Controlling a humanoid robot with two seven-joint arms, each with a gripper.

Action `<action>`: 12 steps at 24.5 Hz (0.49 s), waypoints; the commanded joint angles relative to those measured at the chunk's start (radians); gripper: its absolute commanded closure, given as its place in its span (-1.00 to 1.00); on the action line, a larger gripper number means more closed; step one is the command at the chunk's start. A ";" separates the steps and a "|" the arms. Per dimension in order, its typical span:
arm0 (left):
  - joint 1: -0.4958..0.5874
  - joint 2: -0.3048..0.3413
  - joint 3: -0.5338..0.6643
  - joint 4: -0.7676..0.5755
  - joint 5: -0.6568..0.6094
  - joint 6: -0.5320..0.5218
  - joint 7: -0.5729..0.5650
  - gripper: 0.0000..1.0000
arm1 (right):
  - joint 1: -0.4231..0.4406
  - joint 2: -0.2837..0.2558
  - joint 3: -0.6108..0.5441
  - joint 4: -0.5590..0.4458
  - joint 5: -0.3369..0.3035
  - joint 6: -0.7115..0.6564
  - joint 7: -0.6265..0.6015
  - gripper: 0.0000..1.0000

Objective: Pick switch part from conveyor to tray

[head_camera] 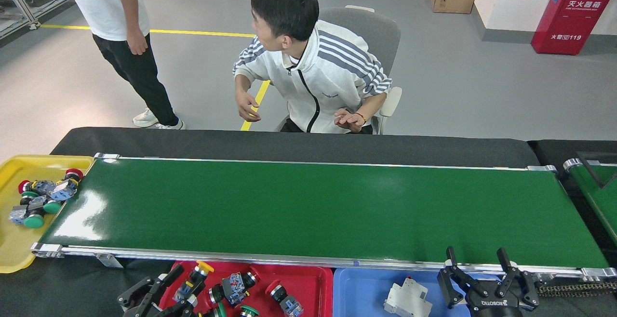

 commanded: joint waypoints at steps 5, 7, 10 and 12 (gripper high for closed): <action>0.021 -0.035 0.055 -0.031 0.005 0.021 -0.001 -1.00 | -0.001 0.004 -0.005 -0.017 -0.002 -0.004 -0.006 -0.98; 0.021 -0.084 0.130 -0.031 0.001 0.054 -0.013 -1.00 | 0.001 0.004 -0.003 -0.017 -0.002 -0.007 -0.007 -0.98; 0.015 -0.113 0.238 -0.030 -0.001 0.143 -0.064 -1.00 | -0.001 0.001 -0.003 -0.017 -0.004 -0.012 -0.009 -0.98; 0.015 -0.113 0.267 -0.030 -0.001 0.205 -0.067 -1.00 | -0.001 0.001 -0.002 -0.017 -0.007 -0.015 -0.009 -0.98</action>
